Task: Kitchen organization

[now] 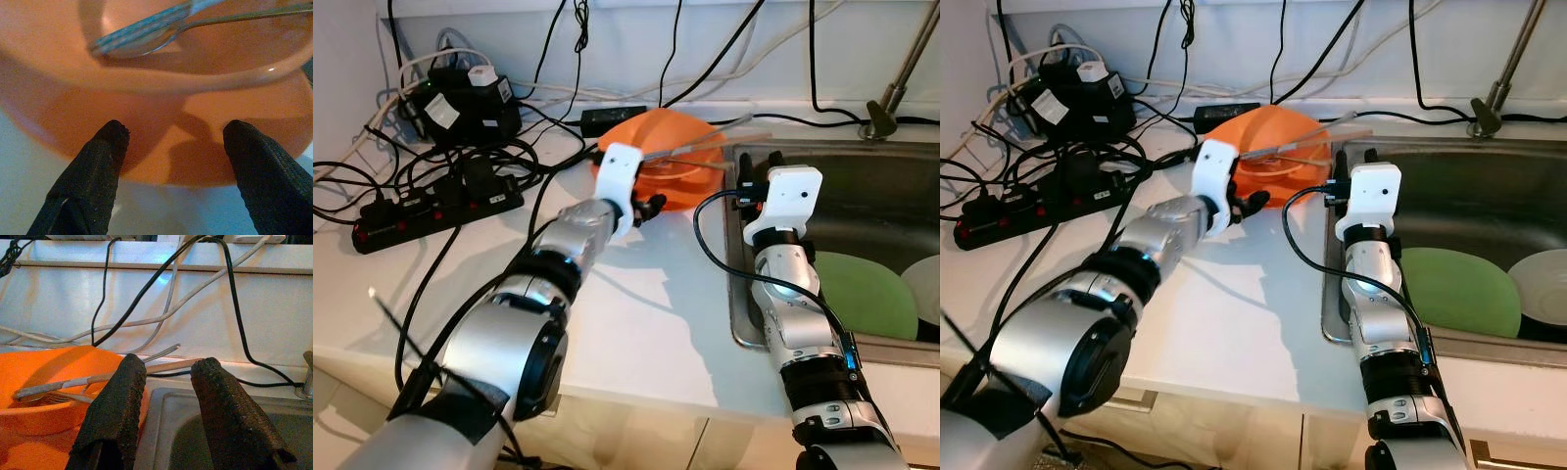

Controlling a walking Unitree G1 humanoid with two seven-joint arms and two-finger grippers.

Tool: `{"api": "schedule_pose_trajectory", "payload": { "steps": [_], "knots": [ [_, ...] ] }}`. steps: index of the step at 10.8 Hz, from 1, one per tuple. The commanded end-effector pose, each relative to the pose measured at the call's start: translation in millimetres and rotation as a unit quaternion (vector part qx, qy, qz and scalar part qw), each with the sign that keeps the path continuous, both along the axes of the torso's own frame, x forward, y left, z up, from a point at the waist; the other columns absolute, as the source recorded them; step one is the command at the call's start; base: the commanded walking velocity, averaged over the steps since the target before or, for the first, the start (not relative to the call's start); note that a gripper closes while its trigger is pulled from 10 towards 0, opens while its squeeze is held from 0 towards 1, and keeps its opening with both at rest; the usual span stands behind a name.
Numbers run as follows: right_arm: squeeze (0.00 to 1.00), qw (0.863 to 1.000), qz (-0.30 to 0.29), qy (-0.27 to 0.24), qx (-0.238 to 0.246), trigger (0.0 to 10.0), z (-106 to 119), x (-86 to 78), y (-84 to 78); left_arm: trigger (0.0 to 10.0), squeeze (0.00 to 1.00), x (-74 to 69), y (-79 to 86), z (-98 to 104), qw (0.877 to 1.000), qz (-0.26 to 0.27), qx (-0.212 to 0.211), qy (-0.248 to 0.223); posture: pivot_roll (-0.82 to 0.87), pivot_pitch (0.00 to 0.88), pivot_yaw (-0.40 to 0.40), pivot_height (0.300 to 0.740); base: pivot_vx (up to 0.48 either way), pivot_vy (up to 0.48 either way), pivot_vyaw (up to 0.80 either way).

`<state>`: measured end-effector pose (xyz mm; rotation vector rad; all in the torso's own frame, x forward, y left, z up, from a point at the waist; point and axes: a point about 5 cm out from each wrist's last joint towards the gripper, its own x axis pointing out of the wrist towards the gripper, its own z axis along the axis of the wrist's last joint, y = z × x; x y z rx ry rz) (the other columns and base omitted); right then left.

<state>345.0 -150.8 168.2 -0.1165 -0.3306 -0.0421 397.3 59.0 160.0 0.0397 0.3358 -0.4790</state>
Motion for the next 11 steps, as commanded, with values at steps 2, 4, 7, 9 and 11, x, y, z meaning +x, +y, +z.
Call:
{"api": "schedule_pose_trajectory", "payload": {
  "steps": [2, 4, 7, 9, 11],
  "knots": [
    [0.0, 1.0, 0.009, 0.01, -0.003, 10.0, -3.7, 1.1, 2.7, 10.0, 0.0, -17.9, 17.6, -49.2, 0.995, 0.01, 0.03, 0.091, 0.04, 0.0, 0.111, 0.74, 0.0, 0.0, 0.0],
    [0.0, 1.0, 0.011, 0.01, -0.007, 10.0, -3.2, 2.1, 0.4, 10.0, 0.0, -20.7, 20.8, -53.6, 0.995, 0.006, 0.015, 0.097, 0.05, 0.0, 0.101, 0.74, 0.0, 0.0, 0.0],
    [0.0, 1.0, 0.016, 0.012, -0.011, 10.0, -3.2, 3.2, 0.9, 10.0, 0.0, -25.3, 21.8, -51.1, 0.996, -0.006, -0.001, 0.089, 0.07, 0.0, 0.087, 0.74, 0.0, 0.0, 0.0],
    [0.0, 1.0, 0.017, 0.013, -0.011, 10.0, -3.6, 3.5, 1.4, 10.0, 0.0, -25.3, 26.9, -37.7, 0.998, 0.0, -0.009, 0.068, 0.08, 0.0, 0.089, 0.74, 0.0, 0.0, 0.0],
    [0.0, 1.0, 0.015, 0.015, -0.01, 10.0, -5.0, 3.0, 0.8, 10.0, 0.0, -33.0, 33.6, -31.8, 0.998, 0.003, -0.011, 0.063, 0.08, 0.0, 0.095, 0.74, 0.0, 0.0, 0.0]
  ]
}}
